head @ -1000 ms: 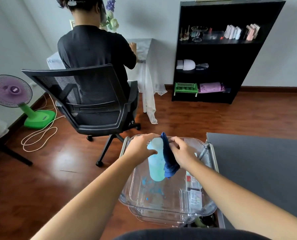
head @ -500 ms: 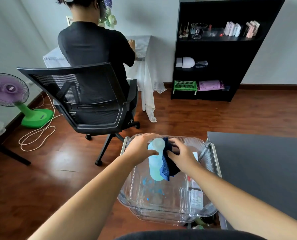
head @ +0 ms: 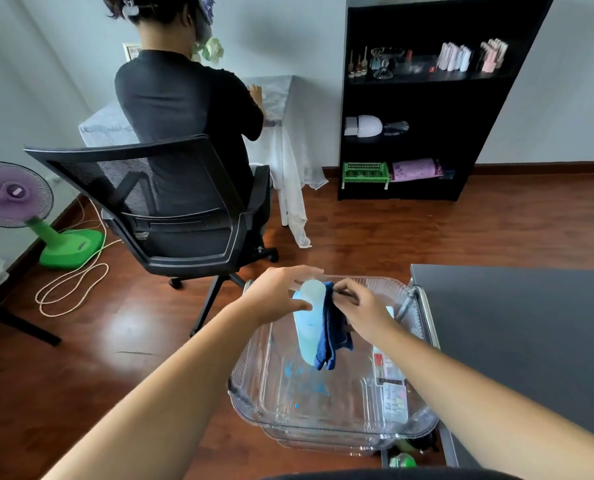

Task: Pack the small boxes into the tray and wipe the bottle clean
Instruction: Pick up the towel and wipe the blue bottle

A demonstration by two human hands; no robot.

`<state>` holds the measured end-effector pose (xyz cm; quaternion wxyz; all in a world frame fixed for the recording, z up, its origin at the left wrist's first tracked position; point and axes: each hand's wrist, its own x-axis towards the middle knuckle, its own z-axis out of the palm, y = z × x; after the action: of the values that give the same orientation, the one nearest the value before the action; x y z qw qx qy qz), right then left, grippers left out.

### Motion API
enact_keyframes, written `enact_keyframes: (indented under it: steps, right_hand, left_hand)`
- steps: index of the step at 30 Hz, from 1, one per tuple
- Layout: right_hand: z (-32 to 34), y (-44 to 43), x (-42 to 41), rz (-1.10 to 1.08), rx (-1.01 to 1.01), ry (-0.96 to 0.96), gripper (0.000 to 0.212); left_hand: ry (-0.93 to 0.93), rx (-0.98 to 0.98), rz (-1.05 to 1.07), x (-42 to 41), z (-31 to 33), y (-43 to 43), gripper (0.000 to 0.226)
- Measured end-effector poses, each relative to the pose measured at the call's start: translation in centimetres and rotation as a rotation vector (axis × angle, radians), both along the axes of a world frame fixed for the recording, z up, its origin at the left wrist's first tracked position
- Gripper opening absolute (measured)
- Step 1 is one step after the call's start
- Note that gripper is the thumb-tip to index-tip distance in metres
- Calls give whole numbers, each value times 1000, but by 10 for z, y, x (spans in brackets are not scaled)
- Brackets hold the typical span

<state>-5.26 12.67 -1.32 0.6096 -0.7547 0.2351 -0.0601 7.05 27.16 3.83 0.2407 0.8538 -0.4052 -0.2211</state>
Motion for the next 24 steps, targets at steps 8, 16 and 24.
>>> enact_keyframes:
  steps: [8, 16, 24]
  right_hand:
    - [-2, 10, -1, -97, -61, -52, 16]
    - [-7, 26, -8, -168, -95, -34, 19]
    - [-3, 16, -1, -107, -80, 6, 19]
  left_hand:
    - [-88, -8, -6, -1, 0, -5, 51]
    - [-179, -42, 60, -5, -6, -3, 45]
    - [-160, 92, -105, 4, 6, -12, 52]
